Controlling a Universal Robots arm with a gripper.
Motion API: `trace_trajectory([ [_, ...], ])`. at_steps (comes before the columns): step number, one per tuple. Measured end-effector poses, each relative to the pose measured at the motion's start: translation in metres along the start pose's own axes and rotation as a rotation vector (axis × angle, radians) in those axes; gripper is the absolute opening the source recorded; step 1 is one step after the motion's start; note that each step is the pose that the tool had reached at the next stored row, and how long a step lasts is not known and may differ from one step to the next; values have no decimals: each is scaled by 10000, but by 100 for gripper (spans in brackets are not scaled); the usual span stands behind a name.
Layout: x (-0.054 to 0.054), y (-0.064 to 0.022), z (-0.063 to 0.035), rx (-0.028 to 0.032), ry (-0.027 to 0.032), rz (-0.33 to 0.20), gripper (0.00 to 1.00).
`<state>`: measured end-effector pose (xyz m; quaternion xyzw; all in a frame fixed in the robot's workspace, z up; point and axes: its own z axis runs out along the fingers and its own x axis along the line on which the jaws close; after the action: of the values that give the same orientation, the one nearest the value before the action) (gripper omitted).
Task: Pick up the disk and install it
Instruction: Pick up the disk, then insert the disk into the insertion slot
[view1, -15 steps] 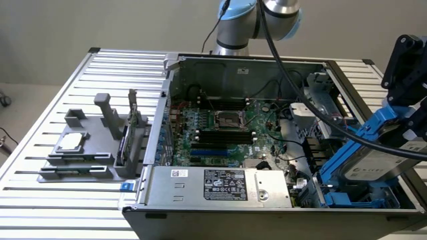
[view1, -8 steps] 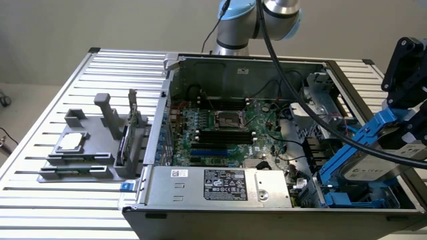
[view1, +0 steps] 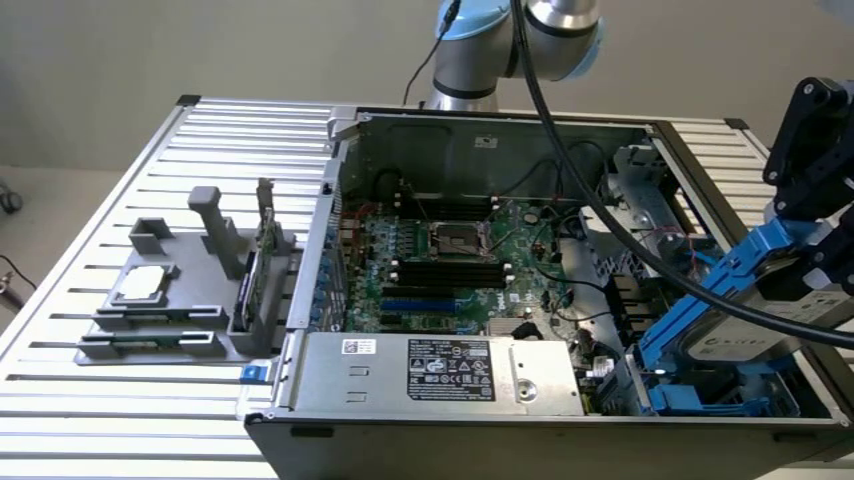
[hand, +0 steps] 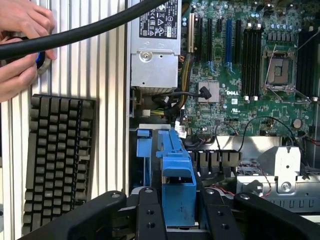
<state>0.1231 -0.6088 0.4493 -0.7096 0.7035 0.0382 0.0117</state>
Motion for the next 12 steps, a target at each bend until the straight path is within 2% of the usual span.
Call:
trace_trajectory([
  [3,1,2,8,23,-4,-6,32],
  [8,2,10,19,109,-1,-30,32],
  [12,2,25,27,115,1,-90,32],
])
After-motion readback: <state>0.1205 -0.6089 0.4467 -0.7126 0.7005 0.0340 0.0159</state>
